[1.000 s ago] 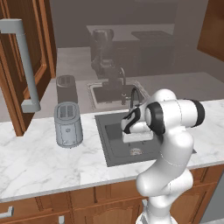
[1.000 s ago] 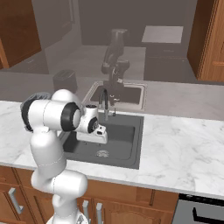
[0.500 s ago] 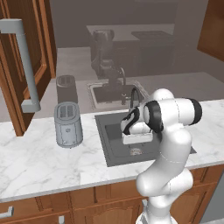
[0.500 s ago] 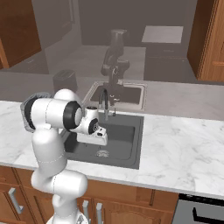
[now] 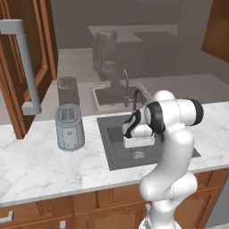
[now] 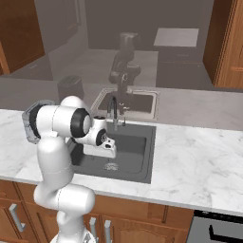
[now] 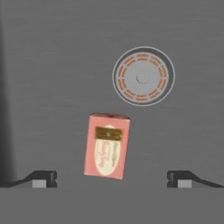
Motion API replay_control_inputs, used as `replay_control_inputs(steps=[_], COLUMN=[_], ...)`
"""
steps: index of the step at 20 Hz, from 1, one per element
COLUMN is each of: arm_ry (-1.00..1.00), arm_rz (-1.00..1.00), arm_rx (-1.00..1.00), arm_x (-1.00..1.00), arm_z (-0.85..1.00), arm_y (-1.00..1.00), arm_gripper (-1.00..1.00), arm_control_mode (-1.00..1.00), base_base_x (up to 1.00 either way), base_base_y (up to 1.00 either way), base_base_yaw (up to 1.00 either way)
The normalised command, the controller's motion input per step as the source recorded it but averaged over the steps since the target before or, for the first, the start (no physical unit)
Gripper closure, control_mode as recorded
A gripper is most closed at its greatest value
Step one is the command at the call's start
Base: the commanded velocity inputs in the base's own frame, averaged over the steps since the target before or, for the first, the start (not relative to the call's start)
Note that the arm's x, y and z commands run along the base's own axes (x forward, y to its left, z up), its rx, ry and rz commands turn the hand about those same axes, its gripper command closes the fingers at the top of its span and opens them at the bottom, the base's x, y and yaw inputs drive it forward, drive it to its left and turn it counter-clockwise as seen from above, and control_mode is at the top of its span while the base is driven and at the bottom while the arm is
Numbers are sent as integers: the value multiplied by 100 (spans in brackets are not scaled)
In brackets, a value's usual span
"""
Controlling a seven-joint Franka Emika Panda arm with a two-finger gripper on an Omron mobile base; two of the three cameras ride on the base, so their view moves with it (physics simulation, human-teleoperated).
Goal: Pick up the sponge and bar soap from the sink, and place them back in the cabinet, and close the cabinet doors.
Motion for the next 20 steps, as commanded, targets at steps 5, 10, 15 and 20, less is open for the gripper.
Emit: replay_control_inputs(steps=[5, 10, 15, 20], arm_ry=[0, 0, 0, 0], arm_rz=[0, 0, 0, 0], arm_rx=[0, 0, 0, 0], arm_x=[11, 9, 8, 1], arm_z=[-12, -21, -19, -20], arm_y=[11, 2, 0, 0], arm_gripper=[-100, -100, -100, -100], arm_control_mode=[-100, -100, -100, -100], base_base_x=[0, 0, 0, 0], base_base_y=[0, 0, 0, 0], base_base_yaw=[0, 0, 0, 0])
